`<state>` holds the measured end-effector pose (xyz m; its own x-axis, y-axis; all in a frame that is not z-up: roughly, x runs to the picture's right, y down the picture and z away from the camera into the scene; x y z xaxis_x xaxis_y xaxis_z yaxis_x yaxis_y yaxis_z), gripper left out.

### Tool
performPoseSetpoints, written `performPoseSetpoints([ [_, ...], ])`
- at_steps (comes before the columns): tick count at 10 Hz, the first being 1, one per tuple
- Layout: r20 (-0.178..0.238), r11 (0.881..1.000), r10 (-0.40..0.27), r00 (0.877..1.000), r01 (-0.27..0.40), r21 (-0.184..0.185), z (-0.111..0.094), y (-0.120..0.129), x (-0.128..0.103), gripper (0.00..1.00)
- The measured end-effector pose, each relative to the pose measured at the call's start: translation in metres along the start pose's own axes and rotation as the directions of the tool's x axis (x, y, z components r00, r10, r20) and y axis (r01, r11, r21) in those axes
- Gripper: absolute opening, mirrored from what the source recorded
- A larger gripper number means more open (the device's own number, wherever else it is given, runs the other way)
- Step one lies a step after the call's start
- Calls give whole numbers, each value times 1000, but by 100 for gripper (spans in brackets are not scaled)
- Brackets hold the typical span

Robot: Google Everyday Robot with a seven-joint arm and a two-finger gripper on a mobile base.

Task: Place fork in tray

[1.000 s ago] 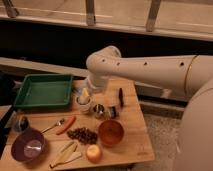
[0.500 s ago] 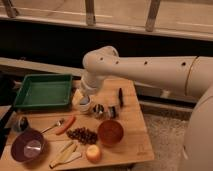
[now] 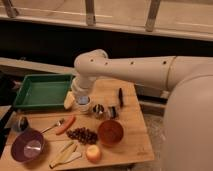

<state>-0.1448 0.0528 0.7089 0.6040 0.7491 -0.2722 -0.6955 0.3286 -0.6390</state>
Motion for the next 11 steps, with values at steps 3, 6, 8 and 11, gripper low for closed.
performPoseSetpoints([
  [3,-22,995,-73,997,71,-76,39,35,-18,72],
  [6,-54,985,-132,990,125,-117,66,60,-19,72],
  [8,-52,986,-127,991,121,-116,67,61,-19,72],
  [11,-55,986,-126,991,119,-118,68,61,-19,72],
])
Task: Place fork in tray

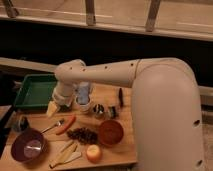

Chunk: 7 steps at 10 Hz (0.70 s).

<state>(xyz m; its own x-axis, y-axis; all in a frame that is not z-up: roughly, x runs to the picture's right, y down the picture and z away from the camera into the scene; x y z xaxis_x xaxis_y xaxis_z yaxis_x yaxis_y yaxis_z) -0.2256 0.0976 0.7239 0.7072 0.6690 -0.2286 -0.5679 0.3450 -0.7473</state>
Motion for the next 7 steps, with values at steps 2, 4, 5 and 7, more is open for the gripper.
performPoseSetpoints([
  [2,-8,1000,5,1000,-5,-29,12,-4,0,72],
  [4,-21,998,-10,1000,8,-67,41,-6,-8,72],
  [5,-28,997,-18,999,16,-78,51,-5,-13,72],
  [7,-47,995,-34,998,30,-92,63,-3,-21,72],
])
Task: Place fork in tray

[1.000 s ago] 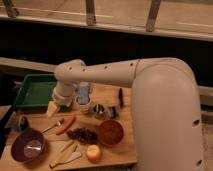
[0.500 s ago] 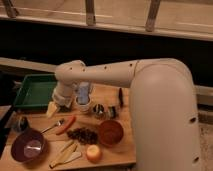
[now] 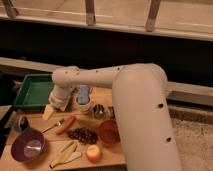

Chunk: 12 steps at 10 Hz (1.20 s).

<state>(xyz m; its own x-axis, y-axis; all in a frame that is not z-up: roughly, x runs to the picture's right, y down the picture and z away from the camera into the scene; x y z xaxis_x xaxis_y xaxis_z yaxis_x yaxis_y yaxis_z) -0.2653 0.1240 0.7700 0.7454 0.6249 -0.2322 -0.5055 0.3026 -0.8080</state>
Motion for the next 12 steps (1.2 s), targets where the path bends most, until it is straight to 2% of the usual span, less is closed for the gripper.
performPoseSetpoints([
  [4,-41,1000,-14,999,14,-5,16,0,-4,72],
  [9,-43,1000,-6,999,6,-1,16,-1,-4,72],
  [12,-61,998,65,996,-67,-23,29,-20,12,72],
])
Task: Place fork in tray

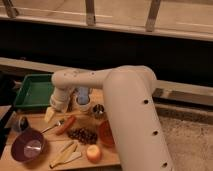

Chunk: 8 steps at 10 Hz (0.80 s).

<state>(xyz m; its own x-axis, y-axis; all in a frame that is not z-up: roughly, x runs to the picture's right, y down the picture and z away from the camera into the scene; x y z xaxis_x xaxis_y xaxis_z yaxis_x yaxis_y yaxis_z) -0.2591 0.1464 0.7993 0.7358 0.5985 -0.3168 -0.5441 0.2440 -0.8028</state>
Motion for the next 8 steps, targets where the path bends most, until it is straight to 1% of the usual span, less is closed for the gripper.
performPoseSetpoints([
  [2,-4,999,35,999,-35,-19,11,-11,7,72],
  [4,-8,998,54,999,-54,-31,15,-15,9,72],
  [8,-33,995,83,996,-85,-49,26,-27,13,72],
])
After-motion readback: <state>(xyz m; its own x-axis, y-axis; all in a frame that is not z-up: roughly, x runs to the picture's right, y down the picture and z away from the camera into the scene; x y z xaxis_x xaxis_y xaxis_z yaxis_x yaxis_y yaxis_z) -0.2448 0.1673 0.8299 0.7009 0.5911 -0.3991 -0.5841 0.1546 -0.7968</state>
